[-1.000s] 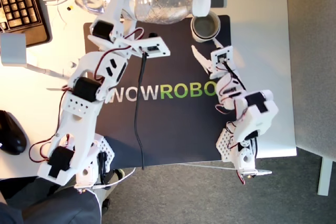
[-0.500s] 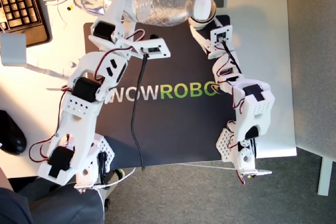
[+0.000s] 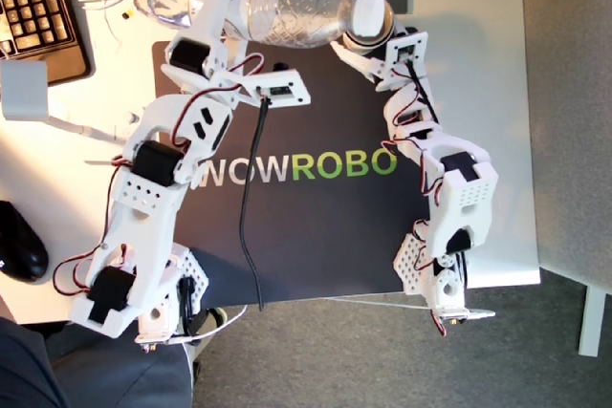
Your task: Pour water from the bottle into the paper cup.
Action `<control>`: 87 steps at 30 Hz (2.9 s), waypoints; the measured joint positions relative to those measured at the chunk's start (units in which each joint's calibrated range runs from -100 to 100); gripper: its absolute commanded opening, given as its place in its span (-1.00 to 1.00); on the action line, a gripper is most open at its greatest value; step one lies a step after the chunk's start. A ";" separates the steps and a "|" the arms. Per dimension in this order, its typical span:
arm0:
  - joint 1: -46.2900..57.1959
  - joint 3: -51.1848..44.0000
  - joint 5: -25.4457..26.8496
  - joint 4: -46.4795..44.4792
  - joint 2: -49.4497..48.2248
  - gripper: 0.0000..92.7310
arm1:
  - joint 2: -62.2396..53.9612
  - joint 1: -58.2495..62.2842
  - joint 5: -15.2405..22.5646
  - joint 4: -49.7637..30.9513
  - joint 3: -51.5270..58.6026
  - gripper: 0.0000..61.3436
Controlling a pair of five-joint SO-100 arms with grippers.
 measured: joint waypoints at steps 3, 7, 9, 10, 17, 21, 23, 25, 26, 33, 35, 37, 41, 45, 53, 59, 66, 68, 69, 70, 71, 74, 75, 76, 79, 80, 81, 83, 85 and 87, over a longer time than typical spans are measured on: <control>0.00 0.00 0.00 0.00 0.00 -1.00 | 0.00 -0.40 -0.34 0.16 0.00 0.12; 0.00 0.00 0.00 0.00 0.00 -1.00 | 0.35 -1.40 -1.61 0.00 -0.09 -0.43; 0.00 0.00 0.00 0.00 0.00 -1.00 | 0.78 -1.60 -1.86 -0.49 -0.09 -0.62; 0.00 0.00 0.00 0.00 0.00 -1.00 | 1.05 -1.60 -1.86 -0.73 -0.09 -0.67; 0.00 0.00 0.00 0.00 0.00 -1.00 | 0.35 -1.70 -2.05 -2.92 3.60 -0.73; 0.00 0.00 -0.05 0.00 0.00 -1.00 | -6.10 -1.50 -2.34 -3.73 13.32 -0.73; 0.00 0.00 -0.63 0.24 0.00 -1.00 | -11.50 -0.70 -2.34 -3.73 20.52 -0.73; 0.00 0.00 -1.32 0.49 0.00 -1.00 | -17.43 0.60 -2.30 -3.65 27.99 -0.73; 0.00 0.00 -1.95 1.14 0.00 -1.00 | -20.65 0.90 -2.54 -3.65 31.59 -0.73; -0.09 0.63 -6.64 6.27 0.00 -1.00 | -46.71 -2.80 -1.81 -10.30 54.28 -0.73; -0.09 0.63 -7.72 7.08 0.00 -1.00 | -50.72 -5.99 -1.32 -12.98 59.50 -0.73; -0.09 0.63 -8.69 7.73 0.00 -1.00 | -53.59 -9.89 -0.68 -14.76 63.55 -0.73; -0.09 0.63 -10.50 9.36 0.00 -1.00 | -54.47 -13.79 -0.34 -16.06 64.81 -0.73; -0.09 1.00 -12.21 10.01 0.00 -1.00 | -50.89 -15.48 -0.39 -16.06 64.54 -0.73; -0.09 1.18 -14.95 11.97 0.09 -1.00 | -43.92 -19.48 -0.73 -15.09 60.49 -0.73; 1.20 1.18 -17.63 14.57 2.96 -1.00 | -40.61 -18.38 -0.83 -10.54 51.76 -0.73; 0.19 1.09 -18.80 15.95 3.14 -1.00 | -40.26 -17.18 -0.83 -8.76 48.15 -0.73; -0.74 1.09 -18.85 16.44 3.14 -1.00 | -40.09 -17.18 -0.83 -8.60 48.15 -0.73; -0.93 1.09 -18.85 16.61 3.14 -1.00 | -40.09 -17.18 -0.83 -8.60 48.15 -0.73; -1.30 1.09 -18.85 17.18 3.14 -1.00 | -40.09 -16.78 -0.83 -8.60 48.15 -0.73; -1.30 1.09 -18.85 17.34 3.14 -1.00 | -40.09 -16.68 -0.83 -8.60 48.15 -0.73; -1.30 1.09 -19.00 17.83 3.14 -1.00 | -40.09 -16.48 -0.83 -8.60 48.15 -0.73; -1.30 1.00 -19.05 17.83 3.14 -1.00 | -40.09 -16.48 -0.83 -8.60 48.15 -0.73; -1.30 0.54 -19.05 17.83 3.14 -1.00 | -40.09 -16.48 -0.83 -8.60 48.15 -0.73; -1.30 0.09 -19.05 17.83 3.14 -1.00 | -40.09 -16.48 -0.83 -8.43 48.15 -0.73; -1.30 0.00 -19.05 17.99 3.14 -1.00 | -40.09 -16.48 -0.83 -8.35 48.15 -0.73; -1.30 0.00 -19.05 17.99 3.14 -1.00 | -40.00 -16.48 -0.83 -8.27 48.15 -0.73; -1.30 0.00 -19.05 17.99 3.14 -1.00 | -39.91 -16.48 -0.83 -8.27 48.06 -0.73; -1.30 0.00 -19.05 17.99 3.14 -1.00 | -39.91 -16.48 -0.83 -8.27 48.06 -0.73; -1.30 0.00 -19.05 17.99 3.14 -1.00 | -39.91 -16.48 -0.83 -8.19 48.06 -0.73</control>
